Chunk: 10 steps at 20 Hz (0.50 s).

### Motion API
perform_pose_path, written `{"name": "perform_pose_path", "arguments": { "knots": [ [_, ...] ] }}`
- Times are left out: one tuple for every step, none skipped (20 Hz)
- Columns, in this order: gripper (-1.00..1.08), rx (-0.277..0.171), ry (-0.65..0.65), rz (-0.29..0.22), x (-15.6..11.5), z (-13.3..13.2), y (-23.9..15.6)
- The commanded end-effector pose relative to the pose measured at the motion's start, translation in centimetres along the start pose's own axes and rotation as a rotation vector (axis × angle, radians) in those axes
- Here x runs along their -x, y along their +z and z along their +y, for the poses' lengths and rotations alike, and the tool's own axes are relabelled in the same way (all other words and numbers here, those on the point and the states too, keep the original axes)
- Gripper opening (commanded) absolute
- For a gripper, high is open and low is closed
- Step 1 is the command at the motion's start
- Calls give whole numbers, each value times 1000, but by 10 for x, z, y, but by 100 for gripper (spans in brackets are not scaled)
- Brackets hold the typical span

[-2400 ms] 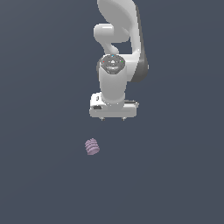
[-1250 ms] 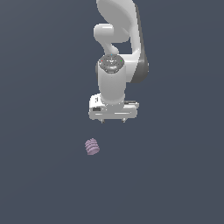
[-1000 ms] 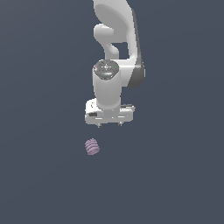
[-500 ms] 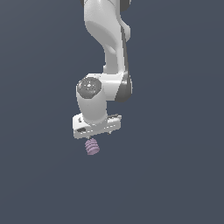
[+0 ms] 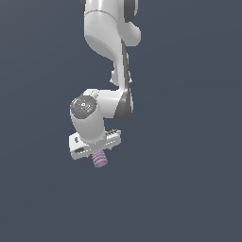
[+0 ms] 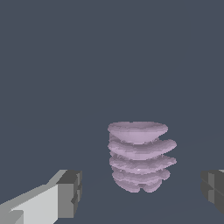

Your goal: Pick up the object and move it to a goal position.

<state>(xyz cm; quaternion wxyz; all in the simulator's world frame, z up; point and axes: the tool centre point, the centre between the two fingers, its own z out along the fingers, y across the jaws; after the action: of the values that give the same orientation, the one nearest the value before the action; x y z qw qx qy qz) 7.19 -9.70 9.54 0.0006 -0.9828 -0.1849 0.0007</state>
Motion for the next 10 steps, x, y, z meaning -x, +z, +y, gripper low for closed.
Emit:
{"name": "perform_pose_path", "arguments": {
  "knots": [
    [100,1,-16,1,-1,5,3],
    [100,1,-20,1,-1,6,4],
    [100,1,-22,1,-1,7,5],
    [100,1,-24,1,-1,8,5],
    [100,1,-24,1,-1,8,5],
    [100,1,-20,0,0,7,5],
    [100,1,-20,0,0,7,5],
    [100,1,-20,0,0,7,6],
    [100,1,-20,0,0,7,8],
    [100,1,-21,1,0,7,11]
  ]
}}
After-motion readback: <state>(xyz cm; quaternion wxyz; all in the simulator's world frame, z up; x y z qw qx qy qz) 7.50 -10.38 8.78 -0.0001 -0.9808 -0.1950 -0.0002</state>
